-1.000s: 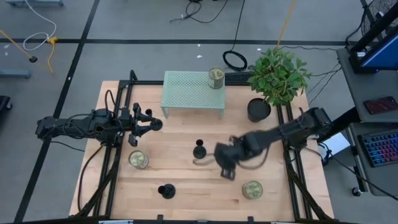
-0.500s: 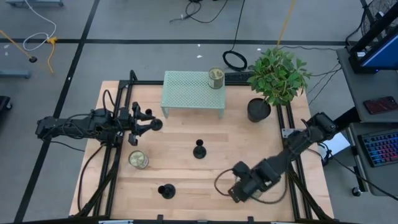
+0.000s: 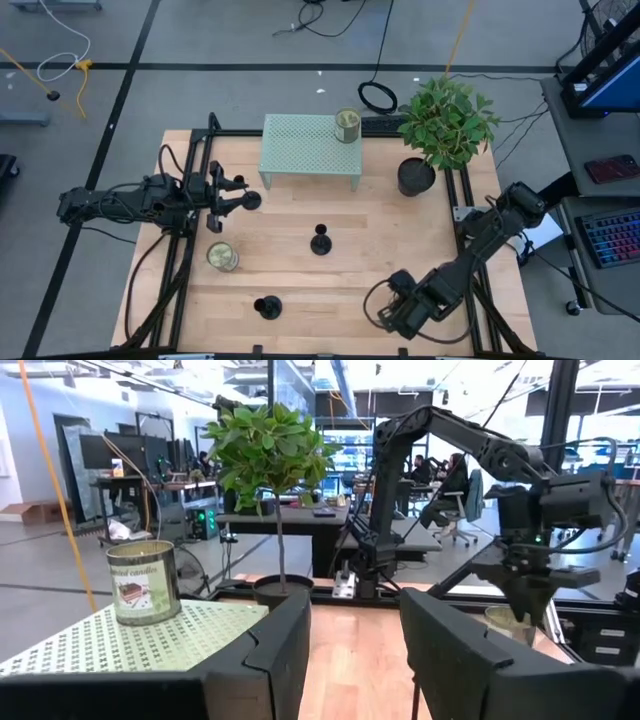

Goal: Pick & Place candle stick holders
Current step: Put the right scented candle on the shelf

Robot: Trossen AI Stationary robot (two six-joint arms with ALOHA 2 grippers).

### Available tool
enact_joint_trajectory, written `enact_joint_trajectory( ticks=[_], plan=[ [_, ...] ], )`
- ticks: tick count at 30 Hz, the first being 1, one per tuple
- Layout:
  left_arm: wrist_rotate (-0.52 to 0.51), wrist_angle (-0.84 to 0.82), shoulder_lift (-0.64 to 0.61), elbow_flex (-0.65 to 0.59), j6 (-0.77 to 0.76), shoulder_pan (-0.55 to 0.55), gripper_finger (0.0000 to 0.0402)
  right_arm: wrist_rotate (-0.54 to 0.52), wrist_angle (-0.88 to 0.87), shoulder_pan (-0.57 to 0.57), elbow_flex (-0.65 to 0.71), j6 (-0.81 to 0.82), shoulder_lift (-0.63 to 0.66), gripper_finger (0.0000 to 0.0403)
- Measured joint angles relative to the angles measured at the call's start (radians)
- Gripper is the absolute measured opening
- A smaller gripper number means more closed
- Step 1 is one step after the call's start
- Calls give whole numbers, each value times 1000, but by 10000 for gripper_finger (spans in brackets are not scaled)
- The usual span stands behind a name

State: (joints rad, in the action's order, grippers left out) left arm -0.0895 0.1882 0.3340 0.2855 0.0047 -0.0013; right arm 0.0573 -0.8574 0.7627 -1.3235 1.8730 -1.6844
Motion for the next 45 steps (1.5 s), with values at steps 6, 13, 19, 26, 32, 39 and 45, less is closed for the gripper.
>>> enact_joint_trajectory(
  ticks=[6, 13, 19, 26, 32, 39, 45],
  plan=[
    [0, 0, 0, 0, -7, 0, 161, -6, 10, -11, 5, -53, -3, 100],
    [0, 0, 0, 0, -8, 0, 161, 30, 2, -24, 7, -108, 10, 100],
    [0, 0, 0, 0, -14, 0, 161, 19, -47, -24, 8, -106, 52, 100],
    [1, -1, 0, 0, -34, 0, 161, -32, -10, -24, 8, -105, 55, 100],
    [1, -14, 0, 0, -44, 0, 161, -46, 13, -23, 24, -62, 55, 100],
    [2, -13, 0, 0, -87, 0, 161, -2, 318, -30, 184, -53, 59, 100],
    [2, -6, 0, 0, -89, 0, 161, 53, 407, -36, 255, -55, 61, 100]
  ],
)
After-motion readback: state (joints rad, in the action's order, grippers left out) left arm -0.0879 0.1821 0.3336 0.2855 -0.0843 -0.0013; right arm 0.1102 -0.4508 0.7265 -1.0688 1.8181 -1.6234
